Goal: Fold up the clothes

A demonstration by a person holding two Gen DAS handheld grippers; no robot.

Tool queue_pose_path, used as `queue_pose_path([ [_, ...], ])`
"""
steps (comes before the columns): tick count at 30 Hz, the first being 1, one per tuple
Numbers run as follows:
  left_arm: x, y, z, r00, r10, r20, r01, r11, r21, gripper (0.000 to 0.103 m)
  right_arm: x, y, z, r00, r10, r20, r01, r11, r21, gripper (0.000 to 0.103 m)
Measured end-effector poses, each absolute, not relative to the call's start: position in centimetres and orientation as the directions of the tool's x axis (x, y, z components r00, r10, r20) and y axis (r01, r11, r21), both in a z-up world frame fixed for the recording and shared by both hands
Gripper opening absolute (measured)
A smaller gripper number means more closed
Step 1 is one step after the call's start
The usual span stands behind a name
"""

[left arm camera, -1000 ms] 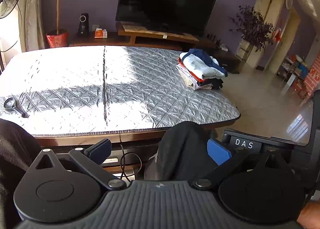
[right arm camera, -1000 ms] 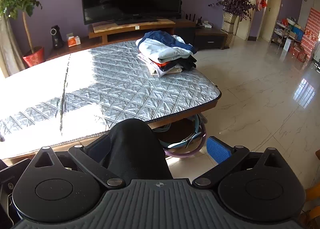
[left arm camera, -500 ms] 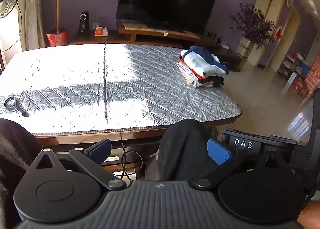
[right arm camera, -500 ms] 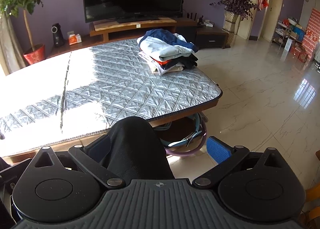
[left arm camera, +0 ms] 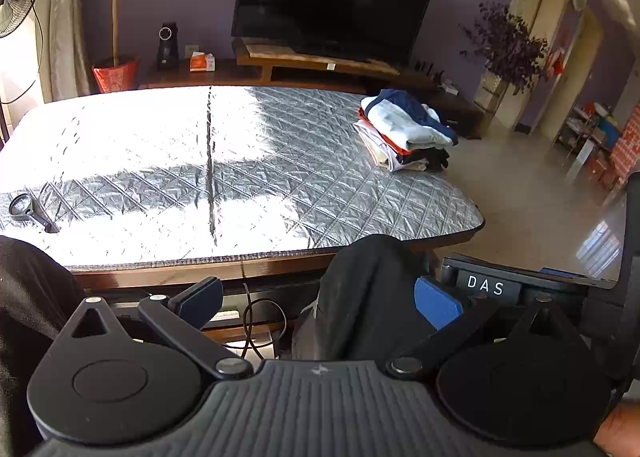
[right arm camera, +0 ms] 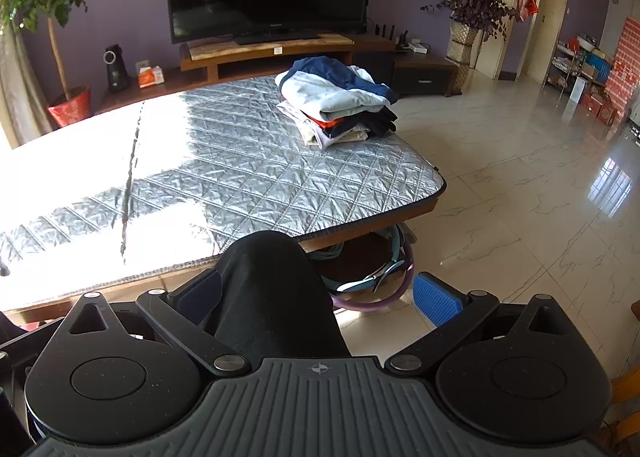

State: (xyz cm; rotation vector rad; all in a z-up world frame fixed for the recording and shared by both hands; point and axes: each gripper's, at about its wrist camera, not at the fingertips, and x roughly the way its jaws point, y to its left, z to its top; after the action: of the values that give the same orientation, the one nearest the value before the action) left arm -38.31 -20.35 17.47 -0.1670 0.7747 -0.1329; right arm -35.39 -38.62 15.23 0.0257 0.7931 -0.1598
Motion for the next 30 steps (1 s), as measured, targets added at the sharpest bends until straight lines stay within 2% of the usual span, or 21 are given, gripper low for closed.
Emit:
queue_pose_path([
  [30,-37.7,-20.4,17.2,0.699,-0.179,-0.693,0.058,0.979,-0.195,0.102,-35.8,-37.6,16.0,0.702,-0.152,-0.695,0.136,0.988,-0.079,0.103],
])
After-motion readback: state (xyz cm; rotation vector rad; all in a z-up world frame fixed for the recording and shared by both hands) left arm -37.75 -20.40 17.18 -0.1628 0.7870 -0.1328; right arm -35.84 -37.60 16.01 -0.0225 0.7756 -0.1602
